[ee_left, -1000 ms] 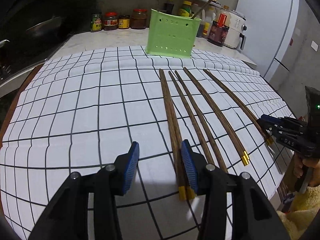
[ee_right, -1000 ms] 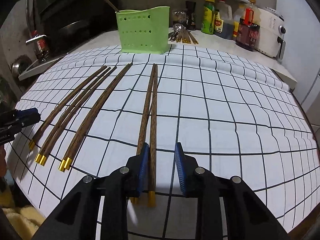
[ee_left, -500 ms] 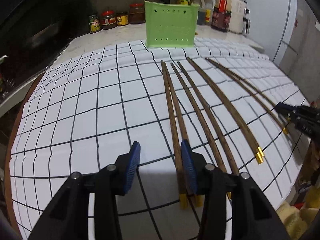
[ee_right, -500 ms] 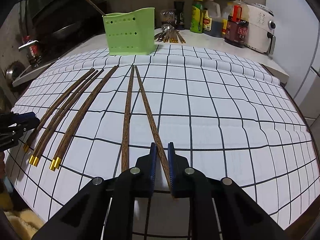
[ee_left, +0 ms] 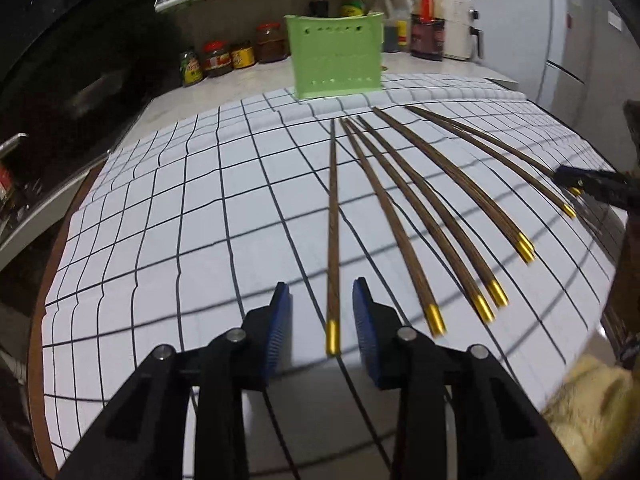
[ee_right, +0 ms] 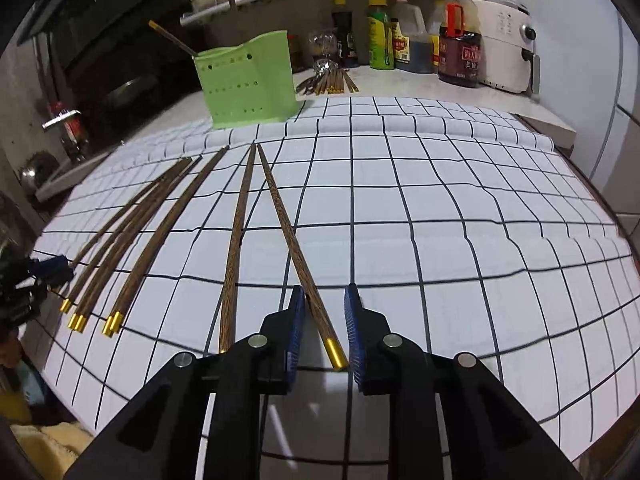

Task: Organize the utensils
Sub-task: 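Close the left tool on a chopstick while the right tool grasps another chopstick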

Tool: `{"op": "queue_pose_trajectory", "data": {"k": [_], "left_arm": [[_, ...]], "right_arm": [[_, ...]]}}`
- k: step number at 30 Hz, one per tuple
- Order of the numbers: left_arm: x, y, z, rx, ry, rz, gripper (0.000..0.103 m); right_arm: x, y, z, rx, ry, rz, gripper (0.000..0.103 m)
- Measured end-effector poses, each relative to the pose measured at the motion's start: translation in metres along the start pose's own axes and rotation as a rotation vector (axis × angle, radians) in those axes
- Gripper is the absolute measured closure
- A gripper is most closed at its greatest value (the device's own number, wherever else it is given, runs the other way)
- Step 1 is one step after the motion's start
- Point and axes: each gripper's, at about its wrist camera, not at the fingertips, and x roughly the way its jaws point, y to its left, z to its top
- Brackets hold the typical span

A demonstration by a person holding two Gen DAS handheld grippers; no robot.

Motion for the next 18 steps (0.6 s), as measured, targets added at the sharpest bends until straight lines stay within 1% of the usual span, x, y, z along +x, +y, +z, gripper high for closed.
{"op": "queue_pose_trajectory", "data": {"k": [4,7,9,18], "left_arm": [[-0.001,0.000,-0.004,-0.046,-0.023,-0.005,0.071],[-0.002,-0.008,-0.006,-0.033,-0.039,0.025,0.075],[-0.004,-0.013,-0.008,-0.023,-0.047,0.041,0.075],[-0.005,-0.010,-0.011,-0.066,-0.055,0.036,0.076]], "right_arm": [[-0.004,0.001,-0.006,-0.021,-0.024,0.005,0.080],[-0.006,0.003,-0.009,-0.047,-0.034,-0.001,0.080],[-0.007,0.005,-0.011,-0.068,-0.044,-0.008,0.080],[-0.009,0.012,-0.018,-0.124,-0.070,-0.049,0.080]]}}
